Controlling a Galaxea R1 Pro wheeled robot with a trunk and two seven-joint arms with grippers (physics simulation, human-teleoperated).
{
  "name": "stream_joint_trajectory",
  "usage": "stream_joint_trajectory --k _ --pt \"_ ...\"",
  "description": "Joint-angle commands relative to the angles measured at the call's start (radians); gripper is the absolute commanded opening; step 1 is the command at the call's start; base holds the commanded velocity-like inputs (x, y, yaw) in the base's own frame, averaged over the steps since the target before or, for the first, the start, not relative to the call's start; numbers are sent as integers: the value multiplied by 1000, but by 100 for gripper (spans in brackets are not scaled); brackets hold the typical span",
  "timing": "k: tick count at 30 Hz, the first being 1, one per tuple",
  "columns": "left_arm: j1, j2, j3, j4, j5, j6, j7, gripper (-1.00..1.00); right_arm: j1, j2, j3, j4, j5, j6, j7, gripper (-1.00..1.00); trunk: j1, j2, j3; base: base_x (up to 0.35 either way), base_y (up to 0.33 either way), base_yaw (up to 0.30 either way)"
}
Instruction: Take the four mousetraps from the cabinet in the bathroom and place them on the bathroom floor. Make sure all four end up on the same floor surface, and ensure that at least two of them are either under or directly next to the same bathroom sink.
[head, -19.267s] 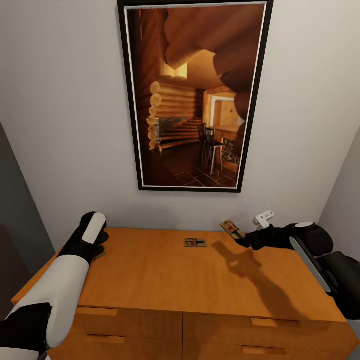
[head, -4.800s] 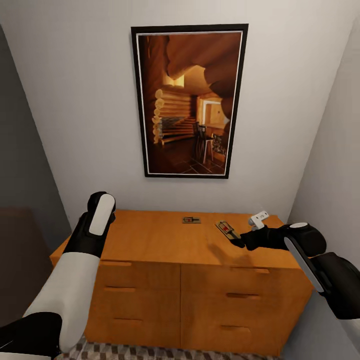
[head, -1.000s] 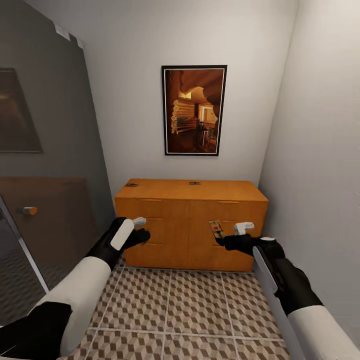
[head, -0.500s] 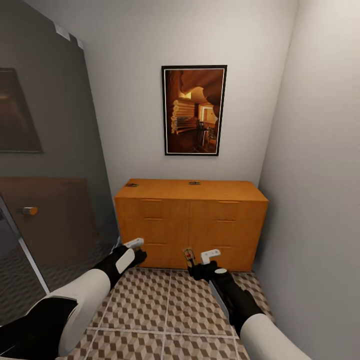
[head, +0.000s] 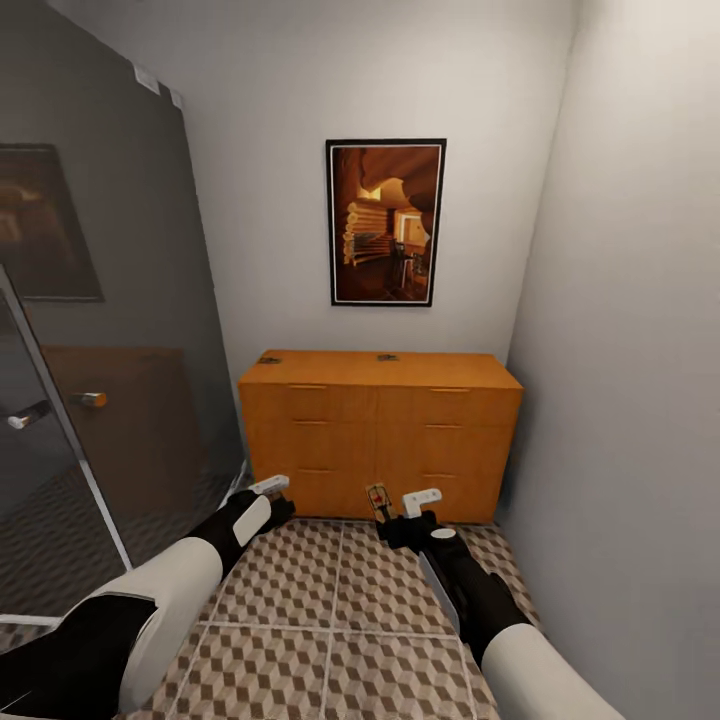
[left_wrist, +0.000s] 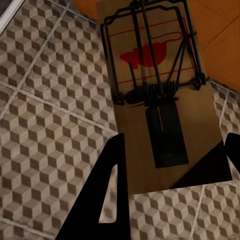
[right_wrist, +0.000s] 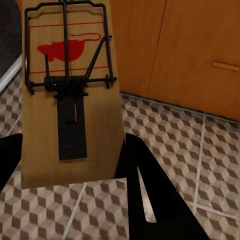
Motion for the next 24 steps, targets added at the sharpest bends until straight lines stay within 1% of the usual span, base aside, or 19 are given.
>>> stream_joint_trajectory --k 1,24 --pt "0 1 -9 -2 10 3 8 -100 0 -1 1 -1 1 7 -2 -100 -1 -1 -1 -345 0 0" --pt "0 2 -10 -1 9 0 3 -100 0 -3 -2 5 -6 9 -4 -100 -1 -1 -1 -342 0 6"
